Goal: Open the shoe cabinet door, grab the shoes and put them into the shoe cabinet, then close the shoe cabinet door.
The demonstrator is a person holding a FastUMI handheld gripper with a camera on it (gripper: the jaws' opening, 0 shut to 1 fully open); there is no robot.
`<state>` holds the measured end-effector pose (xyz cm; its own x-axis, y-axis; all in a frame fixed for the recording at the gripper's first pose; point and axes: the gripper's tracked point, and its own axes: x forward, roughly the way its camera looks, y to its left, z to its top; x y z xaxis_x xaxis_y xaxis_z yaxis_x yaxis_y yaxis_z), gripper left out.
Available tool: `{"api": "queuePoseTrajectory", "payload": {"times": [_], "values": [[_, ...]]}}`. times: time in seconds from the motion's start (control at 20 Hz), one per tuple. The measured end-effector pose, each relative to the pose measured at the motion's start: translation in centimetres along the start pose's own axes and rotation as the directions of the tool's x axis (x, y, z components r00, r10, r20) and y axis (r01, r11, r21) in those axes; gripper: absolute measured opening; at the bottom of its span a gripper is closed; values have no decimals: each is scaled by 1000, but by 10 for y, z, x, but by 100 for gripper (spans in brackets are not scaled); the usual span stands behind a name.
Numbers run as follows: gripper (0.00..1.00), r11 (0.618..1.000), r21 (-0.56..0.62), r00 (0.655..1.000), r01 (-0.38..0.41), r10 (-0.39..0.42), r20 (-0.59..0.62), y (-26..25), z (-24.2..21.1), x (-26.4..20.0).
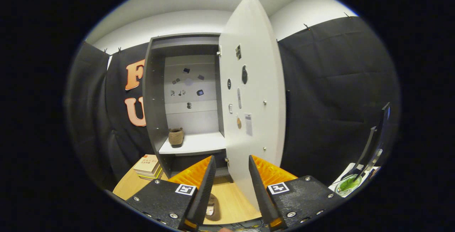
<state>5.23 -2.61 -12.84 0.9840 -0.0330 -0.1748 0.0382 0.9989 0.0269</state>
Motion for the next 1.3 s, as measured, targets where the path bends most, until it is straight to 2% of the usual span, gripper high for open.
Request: {"api": "queuePoseTrajectory", "payload": {"times": [0.15,0.3,0.65,0.95,1.3], "values": [[71,999,8,999,-39,39,-25,34,-16,-4],[77,996,21,996,-84,84,-35,60,-32,-5],[77,986,-1,985,-166,165,-44,101,-77,5],[77,969,-9,966,-247,245,-83,130,-128,33],[77,961,-2,953,-275,272,-131,141,-195,71]]}}
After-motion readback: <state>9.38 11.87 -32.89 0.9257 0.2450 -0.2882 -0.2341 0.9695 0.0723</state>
